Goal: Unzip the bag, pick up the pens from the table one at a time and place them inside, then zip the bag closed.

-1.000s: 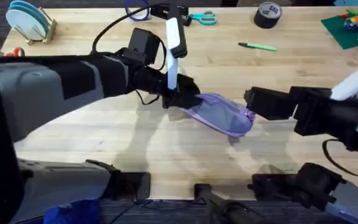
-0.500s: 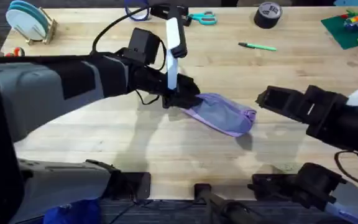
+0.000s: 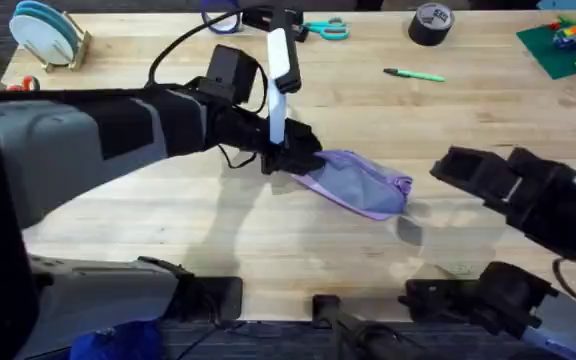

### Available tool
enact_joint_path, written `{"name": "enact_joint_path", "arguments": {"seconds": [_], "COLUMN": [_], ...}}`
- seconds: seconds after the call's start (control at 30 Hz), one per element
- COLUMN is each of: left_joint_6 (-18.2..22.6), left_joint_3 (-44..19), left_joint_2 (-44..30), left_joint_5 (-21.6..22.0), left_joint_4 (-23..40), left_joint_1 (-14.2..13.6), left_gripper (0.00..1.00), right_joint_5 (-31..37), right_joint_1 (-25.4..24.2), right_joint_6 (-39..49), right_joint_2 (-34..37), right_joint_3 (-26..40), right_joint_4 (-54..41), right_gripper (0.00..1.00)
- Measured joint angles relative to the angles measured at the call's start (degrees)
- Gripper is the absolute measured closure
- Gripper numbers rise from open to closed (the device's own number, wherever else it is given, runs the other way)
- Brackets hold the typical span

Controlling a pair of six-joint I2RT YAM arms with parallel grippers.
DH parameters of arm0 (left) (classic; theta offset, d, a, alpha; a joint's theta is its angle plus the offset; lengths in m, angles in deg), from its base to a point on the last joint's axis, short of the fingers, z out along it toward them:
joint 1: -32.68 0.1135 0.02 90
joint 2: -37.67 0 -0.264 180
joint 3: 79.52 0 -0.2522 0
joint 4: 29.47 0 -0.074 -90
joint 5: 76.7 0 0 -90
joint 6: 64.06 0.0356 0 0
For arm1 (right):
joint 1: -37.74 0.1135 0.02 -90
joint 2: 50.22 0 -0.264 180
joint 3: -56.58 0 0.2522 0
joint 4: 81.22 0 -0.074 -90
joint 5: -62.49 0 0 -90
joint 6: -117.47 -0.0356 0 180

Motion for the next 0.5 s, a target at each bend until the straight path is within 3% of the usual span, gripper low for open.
{"name": "enact_joint_path", "arguments": {"seconds": [0.5], "left_joint_6": [0.0], "left_joint_3": [0.0], "left_joint_2": [0.0], "left_joint_5": [0.0], "left_joint_4": [0.0], "left_joint_1": [0.0], "left_gripper": [0.957], "right_joint_5": [1.4], "right_joint_1": [0.0], "right_joint_6": [-2.3], "right_joint_2": [-2.4], "right_joint_3": [0.0], "right_joint_4": [-4.2], "right_gripper": [0.006]}}
